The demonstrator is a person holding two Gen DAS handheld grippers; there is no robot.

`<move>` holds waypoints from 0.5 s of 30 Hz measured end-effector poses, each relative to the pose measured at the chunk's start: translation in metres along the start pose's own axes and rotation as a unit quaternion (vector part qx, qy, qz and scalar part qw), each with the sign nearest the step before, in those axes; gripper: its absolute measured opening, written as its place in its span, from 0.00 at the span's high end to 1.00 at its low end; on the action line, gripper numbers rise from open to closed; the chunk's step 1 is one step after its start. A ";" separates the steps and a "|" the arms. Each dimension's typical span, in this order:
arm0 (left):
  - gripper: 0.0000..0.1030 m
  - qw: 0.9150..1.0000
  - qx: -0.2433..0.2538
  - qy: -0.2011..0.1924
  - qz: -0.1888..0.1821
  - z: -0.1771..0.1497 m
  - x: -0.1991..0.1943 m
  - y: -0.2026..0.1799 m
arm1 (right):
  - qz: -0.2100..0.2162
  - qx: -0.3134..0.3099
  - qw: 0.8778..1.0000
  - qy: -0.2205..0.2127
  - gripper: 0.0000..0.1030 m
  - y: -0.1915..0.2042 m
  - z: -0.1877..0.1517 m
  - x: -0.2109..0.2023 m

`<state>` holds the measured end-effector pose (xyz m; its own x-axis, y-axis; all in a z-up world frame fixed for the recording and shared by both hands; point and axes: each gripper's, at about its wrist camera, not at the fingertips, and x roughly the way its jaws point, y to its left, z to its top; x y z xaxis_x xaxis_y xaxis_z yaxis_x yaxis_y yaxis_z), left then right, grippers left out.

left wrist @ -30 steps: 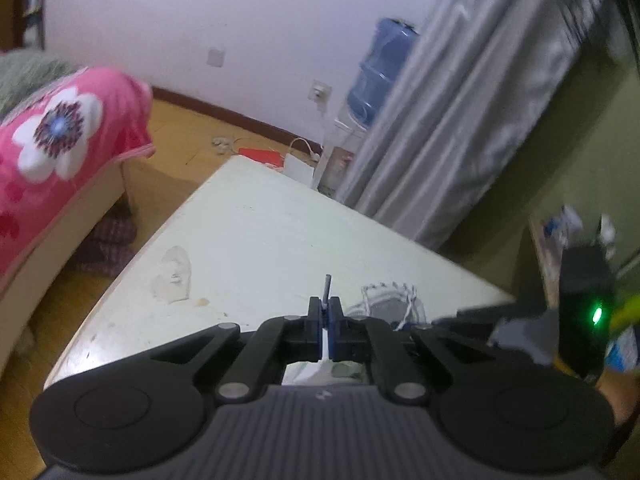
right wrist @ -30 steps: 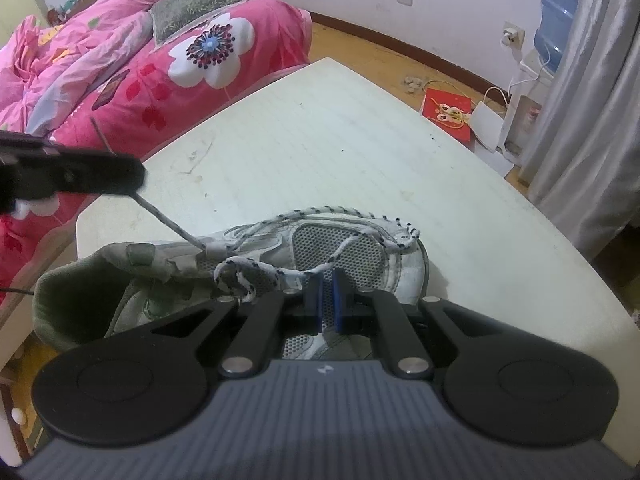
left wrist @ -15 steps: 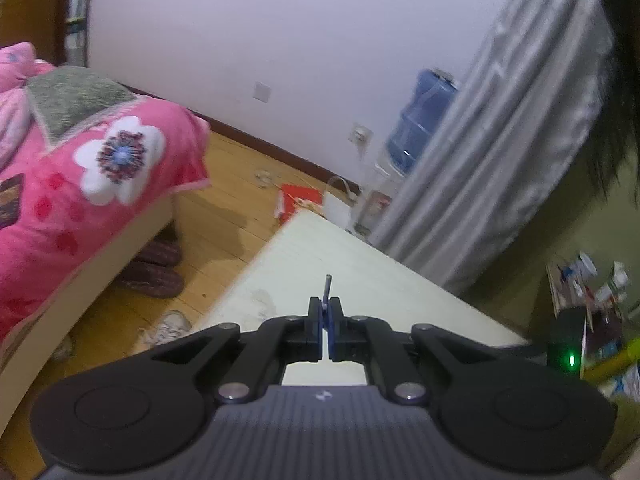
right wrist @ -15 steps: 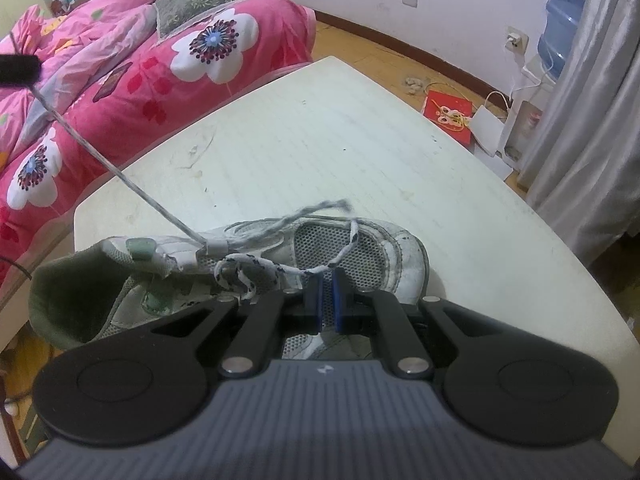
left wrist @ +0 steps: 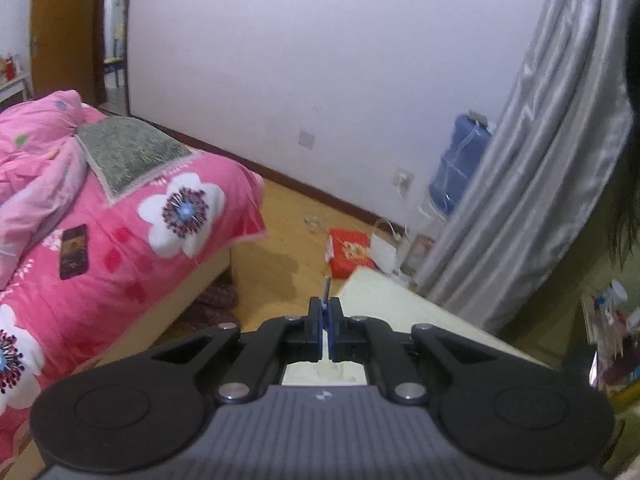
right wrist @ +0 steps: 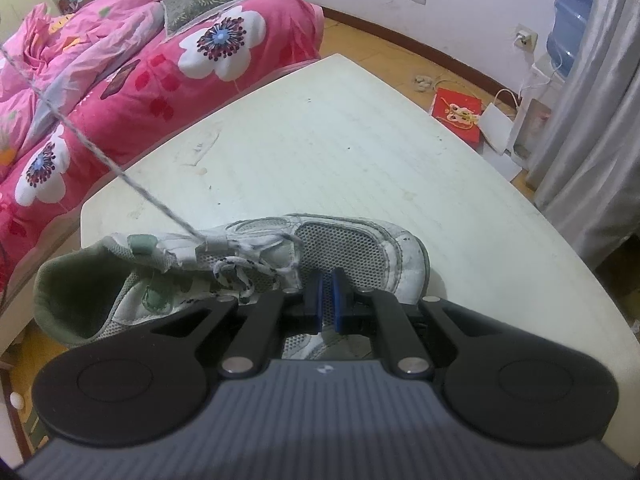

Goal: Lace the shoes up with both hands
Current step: 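Pull the lace end up away from the sneaker with the left tool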

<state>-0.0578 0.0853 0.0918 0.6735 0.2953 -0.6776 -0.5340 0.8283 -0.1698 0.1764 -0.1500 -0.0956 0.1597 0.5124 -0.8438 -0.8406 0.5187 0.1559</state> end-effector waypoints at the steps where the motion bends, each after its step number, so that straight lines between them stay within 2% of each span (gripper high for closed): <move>1: 0.98 1.000 -0.008 -0.004 0.006 0.005 -0.004 0.005 | 0.000 -0.002 1.000 0.001 0.97 0.000 0.000 0.000; 5: 0.98 0.999 -0.026 -0.015 0.028 0.020 -0.016 0.024 | 0.001 -0.008 1.000 0.006 0.97 0.001 0.002 0.001; 15: 0.97 0.997 -0.020 -0.027 0.075 0.036 -0.044 0.037 | 0.008 -0.010 1.000 0.012 0.97 -0.002 0.002 0.002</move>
